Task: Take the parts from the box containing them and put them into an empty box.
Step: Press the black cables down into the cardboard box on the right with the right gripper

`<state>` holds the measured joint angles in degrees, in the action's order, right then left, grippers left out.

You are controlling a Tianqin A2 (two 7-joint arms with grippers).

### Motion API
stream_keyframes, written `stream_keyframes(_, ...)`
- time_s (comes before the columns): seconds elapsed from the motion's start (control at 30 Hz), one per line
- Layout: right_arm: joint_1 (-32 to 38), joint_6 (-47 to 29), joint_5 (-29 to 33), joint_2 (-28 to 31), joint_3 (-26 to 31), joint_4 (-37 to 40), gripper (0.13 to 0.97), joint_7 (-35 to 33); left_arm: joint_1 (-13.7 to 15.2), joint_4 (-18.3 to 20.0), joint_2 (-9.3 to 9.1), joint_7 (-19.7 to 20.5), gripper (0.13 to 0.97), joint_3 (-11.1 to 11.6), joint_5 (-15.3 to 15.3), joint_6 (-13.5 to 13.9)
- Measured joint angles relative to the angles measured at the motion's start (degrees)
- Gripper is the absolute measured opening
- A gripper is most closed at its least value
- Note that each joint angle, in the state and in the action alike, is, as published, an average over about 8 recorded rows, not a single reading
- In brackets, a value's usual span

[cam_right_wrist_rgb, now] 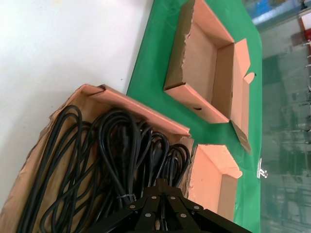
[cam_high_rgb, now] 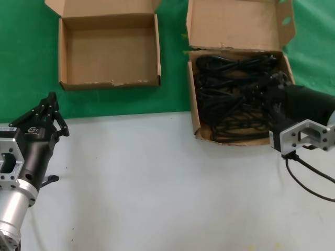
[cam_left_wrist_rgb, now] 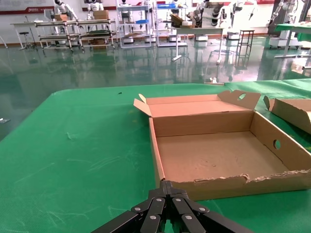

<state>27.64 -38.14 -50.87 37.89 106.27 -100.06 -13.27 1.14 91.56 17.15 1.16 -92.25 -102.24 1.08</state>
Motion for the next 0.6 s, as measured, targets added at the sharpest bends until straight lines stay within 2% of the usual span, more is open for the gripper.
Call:
stream_keyframes(0.23,-0.55,-0.98,1.21,0.01,-0.46,-0.01,0.151,0.62,0.0,0.0,0.0,0.0,0.145,0.0,0.0,0.0)
stream_keyframes(0.6,0.06,-1.0,1.93,-1.64,0.91,3.57,0.219,-0.06,0.0,0.0,0.0,0.0,0.145,0.0,0.0,0.0)
